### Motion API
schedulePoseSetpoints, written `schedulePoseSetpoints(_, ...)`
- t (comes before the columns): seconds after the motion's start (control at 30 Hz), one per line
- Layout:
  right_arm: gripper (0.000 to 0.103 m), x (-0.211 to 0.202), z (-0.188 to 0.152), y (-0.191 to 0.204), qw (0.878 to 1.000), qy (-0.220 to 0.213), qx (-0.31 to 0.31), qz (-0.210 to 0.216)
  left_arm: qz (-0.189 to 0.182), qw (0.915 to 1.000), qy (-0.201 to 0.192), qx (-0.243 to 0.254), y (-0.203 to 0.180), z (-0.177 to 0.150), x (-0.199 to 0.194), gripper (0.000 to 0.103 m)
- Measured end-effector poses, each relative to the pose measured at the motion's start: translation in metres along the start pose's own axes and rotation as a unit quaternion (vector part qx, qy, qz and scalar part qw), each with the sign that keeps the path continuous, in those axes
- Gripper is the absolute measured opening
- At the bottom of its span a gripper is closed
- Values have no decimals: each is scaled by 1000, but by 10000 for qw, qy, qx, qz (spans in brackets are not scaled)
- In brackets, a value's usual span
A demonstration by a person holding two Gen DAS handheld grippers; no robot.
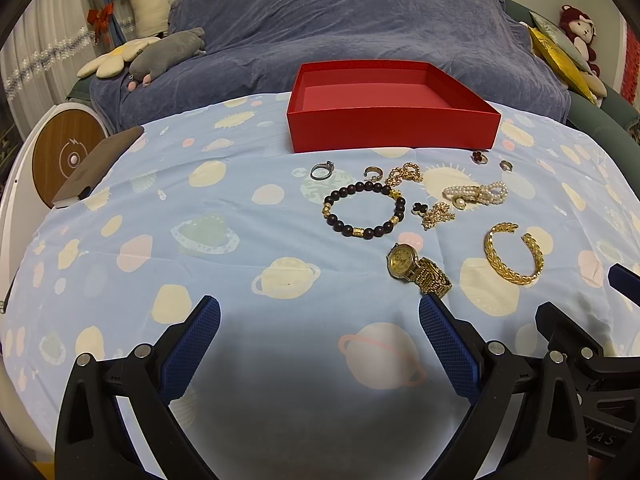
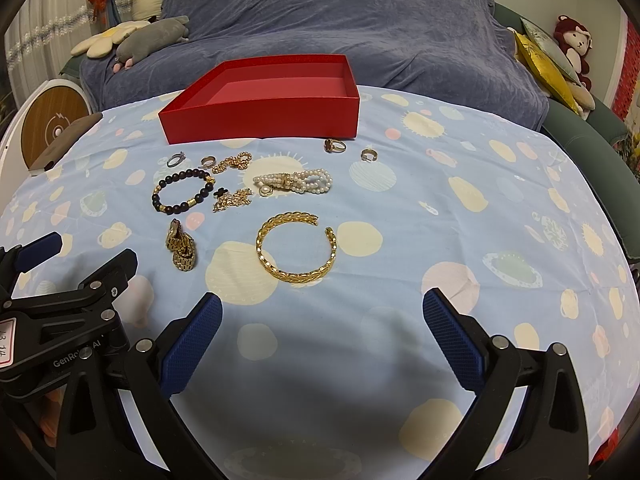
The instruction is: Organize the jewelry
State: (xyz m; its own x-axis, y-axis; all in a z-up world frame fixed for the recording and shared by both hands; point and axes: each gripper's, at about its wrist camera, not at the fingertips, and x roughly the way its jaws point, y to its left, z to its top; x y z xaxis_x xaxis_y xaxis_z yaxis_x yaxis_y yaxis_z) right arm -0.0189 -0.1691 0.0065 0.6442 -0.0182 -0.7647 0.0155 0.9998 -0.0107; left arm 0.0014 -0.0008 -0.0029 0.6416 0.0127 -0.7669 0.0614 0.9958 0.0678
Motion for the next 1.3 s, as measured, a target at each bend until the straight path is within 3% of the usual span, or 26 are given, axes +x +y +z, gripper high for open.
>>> schedulePoseSetpoints(1.3, 98, 4, 1, 3, 10000, -7, -4, -26, 9, 10000, -9, 9, 0, 0, 0, 97)
